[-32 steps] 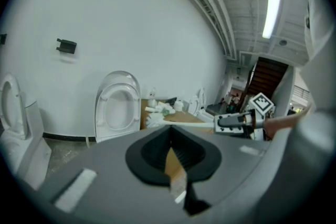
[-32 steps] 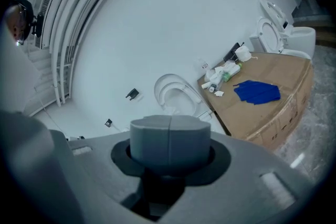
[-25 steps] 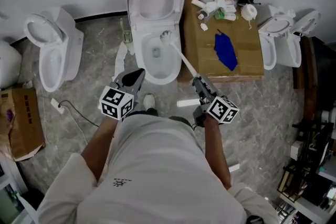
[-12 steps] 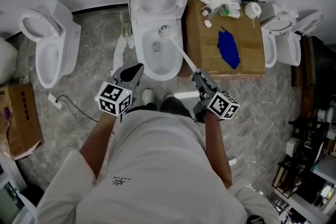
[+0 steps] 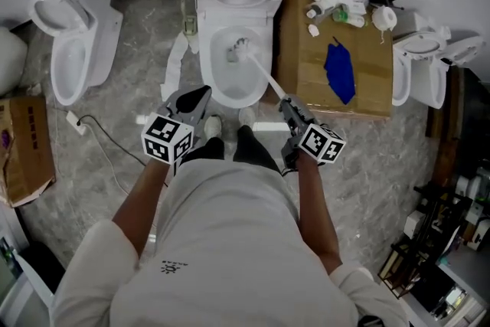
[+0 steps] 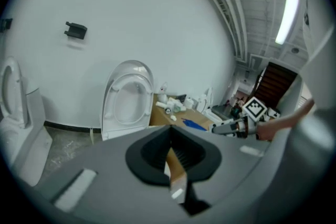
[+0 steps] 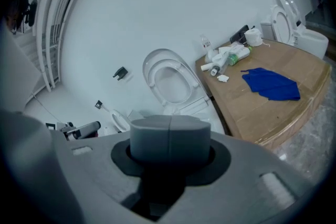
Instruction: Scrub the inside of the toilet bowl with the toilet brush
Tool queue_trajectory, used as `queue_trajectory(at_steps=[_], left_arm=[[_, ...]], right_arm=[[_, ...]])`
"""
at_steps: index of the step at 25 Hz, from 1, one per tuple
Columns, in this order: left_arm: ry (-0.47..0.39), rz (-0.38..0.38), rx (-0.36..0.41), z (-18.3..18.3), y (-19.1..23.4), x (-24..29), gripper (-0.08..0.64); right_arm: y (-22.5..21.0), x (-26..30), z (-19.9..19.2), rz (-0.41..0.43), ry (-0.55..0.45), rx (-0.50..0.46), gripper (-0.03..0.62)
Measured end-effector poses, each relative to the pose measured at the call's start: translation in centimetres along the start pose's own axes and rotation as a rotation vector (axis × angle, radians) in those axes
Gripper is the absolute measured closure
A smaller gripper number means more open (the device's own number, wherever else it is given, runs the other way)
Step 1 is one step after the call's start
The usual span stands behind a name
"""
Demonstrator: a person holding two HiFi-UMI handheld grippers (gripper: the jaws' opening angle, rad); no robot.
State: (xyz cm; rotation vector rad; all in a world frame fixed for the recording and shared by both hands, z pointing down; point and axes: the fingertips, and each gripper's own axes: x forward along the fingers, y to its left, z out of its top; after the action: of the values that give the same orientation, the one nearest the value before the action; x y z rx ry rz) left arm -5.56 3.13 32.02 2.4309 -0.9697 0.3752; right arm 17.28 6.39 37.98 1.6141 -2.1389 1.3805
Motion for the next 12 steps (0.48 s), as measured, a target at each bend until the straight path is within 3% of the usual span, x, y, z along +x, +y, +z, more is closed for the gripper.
queue_trajectory(at_steps=[8,12], left_arm=[[0.022,0.079,-0.080,-1.8,1.1,2.9,0.566],[0.023,0.116,-0.104,-2.7,1.7,4.3,0.568]], right_arm=[[-5.0,6.3,-1.0,-0.041,0.221,-0.241,0.446],[-7.0,9.4,-1.6,-0.035,0.302,-0.290,0.446]])
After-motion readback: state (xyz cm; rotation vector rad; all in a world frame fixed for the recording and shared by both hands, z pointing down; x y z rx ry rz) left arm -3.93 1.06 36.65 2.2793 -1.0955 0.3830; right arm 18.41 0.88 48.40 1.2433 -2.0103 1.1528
